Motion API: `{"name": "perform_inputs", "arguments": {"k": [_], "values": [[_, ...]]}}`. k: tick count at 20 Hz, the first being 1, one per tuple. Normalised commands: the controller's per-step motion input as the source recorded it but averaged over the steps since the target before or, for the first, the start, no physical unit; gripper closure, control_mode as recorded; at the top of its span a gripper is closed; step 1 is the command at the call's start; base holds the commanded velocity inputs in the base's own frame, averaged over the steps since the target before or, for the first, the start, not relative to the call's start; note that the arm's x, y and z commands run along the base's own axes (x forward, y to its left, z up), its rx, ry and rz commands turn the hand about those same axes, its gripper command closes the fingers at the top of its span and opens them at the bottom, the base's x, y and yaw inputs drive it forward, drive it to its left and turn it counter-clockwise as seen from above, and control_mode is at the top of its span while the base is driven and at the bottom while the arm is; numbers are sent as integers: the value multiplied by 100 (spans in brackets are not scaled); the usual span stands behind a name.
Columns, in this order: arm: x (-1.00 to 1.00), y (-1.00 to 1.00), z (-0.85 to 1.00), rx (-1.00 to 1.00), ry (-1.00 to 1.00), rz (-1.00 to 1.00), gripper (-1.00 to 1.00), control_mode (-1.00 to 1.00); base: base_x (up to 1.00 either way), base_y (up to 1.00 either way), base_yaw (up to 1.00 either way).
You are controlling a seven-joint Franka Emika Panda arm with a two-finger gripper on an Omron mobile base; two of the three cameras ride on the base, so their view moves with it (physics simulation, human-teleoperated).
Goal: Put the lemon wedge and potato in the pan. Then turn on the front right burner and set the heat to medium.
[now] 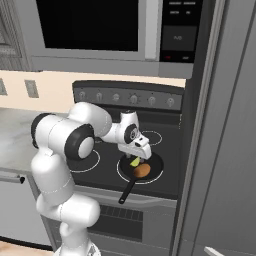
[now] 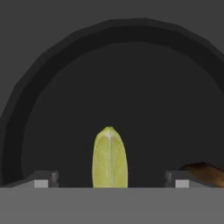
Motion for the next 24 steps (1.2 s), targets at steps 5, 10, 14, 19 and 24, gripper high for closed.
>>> {"name": "perform_inputs", "arguments": {"k": [5, 10, 14, 19, 24], "values": [[-18, 1, 12, 0, -13, 0, -100, -100, 0, 0, 0], [-25, 12, 7, 0, -24, 1, -100, -100, 0, 0, 0], [-2, 23, 3, -5, -24, 2, -100, -100, 0, 0, 0], [0, 8, 1, -5, -27, 3, -100, -100, 0, 0, 0], [0, 6, 1, -4, -24, 3, -100, -100, 0, 0, 0]]}}
